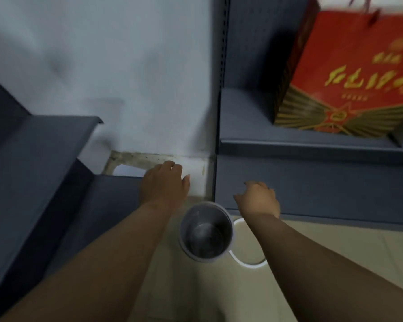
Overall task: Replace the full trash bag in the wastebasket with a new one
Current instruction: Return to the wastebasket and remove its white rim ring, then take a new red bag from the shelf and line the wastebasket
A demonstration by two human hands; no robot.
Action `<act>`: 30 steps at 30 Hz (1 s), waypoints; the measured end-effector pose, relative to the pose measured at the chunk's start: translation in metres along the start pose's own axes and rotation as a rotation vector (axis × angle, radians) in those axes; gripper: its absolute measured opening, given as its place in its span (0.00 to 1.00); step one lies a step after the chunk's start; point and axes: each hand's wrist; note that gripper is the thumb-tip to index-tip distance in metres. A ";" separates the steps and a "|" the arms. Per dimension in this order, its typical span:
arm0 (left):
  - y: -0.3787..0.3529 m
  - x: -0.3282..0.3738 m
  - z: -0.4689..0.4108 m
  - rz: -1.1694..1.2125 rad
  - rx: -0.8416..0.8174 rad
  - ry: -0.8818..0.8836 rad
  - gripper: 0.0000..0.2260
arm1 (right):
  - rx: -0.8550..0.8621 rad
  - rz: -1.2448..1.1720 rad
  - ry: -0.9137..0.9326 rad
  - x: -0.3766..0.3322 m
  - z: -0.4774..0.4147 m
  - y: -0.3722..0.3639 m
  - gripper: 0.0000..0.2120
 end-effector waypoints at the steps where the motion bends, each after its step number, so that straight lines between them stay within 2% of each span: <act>1: 0.028 -0.005 0.004 0.001 0.018 0.015 0.19 | 0.002 0.010 0.043 -0.020 0.007 0.021 0.22; 8: 0.186 -0.049 0.046 0.037 0.163 0.196 0.18 | 0.055 0.098 0.362 -0.149 0.055 0.139 0.22; 17: 0.315 -0.136 0.129 -0.047 0.465 0.385 0.17 | 0.125 0.113 0.782 -0.302 0.131 0.197 0.25; 22: 0.359 -0.193 0.174 -0.120 0.577 0.525 0.17 | 0.162 0.082 0.956 -0.371 0.174 0.203 0.26; 25: 0.372 -0.225 0.200 -0.176 0.615 0.601 0.17 | 0.176 0.051 1.028 -0.405 0.193 0.200 0.23; 30: 0.365 -0.275 0.228 -0.116 0.516 0.859 0.24 | 0.168 0.000 1.111 -0.441 0.213 0.182 0.21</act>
Point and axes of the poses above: each hand's wrist, its own z-axis away from the middle knuckle, its own y-axis out of the back of the hand, x = y × z, and after that the axes turned 9 degrees about y, right-handed
